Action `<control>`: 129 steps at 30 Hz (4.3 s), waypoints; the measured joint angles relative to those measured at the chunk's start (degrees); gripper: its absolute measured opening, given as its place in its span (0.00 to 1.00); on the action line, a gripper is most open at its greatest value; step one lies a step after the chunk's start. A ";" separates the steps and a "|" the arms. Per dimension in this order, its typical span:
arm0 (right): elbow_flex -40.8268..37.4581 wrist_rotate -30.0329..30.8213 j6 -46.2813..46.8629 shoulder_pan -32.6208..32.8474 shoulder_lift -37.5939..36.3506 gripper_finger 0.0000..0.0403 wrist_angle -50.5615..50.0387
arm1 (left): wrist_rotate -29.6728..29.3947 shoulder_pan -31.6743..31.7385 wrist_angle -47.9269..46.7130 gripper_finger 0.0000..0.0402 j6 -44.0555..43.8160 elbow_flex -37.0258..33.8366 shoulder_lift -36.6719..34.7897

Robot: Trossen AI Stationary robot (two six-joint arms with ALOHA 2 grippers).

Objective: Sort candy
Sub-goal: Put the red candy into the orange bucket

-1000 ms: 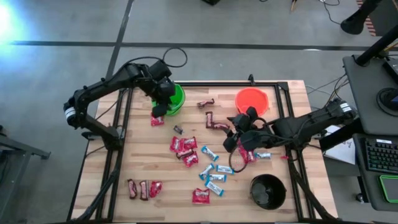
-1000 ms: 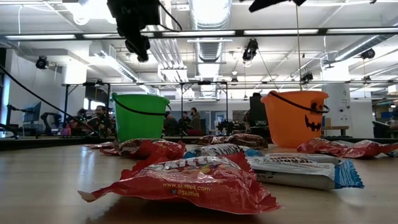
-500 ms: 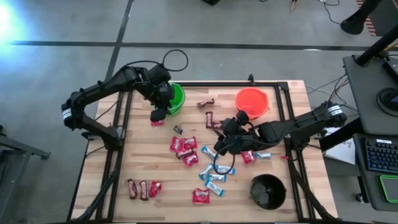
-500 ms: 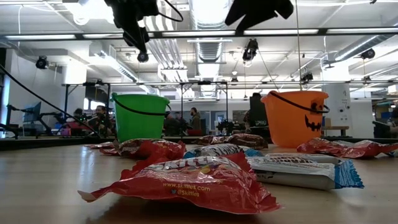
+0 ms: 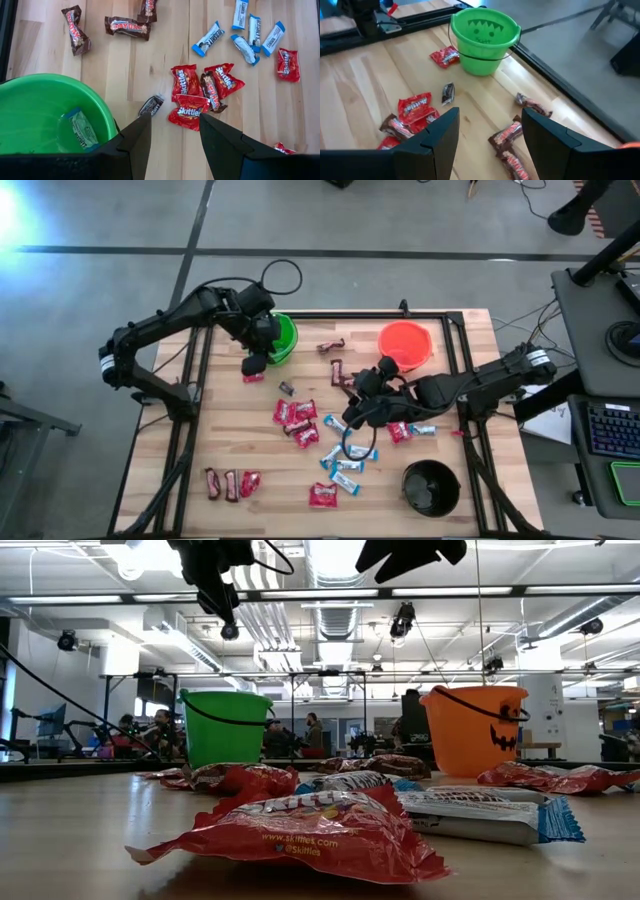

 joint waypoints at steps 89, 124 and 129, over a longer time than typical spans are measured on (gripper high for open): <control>0.27 -29.57 -17.43 -4.02 5.84 0.12 10.70 | 1.90 -3.01 -3.49 0.12 -5.40 0.00 -1.53; 0.19 -38.56 -18.92 -5.49 24.97 0.49 25.80 | 4.94 -3.43 -9.88 0.15 2.60 0.00 -3.63; 0.27 -38.58 -18.33 -5.49 26.52 0.49 26.77 | 4.94 -3.43 -9.85 0.15 2.60 0.00 -3.63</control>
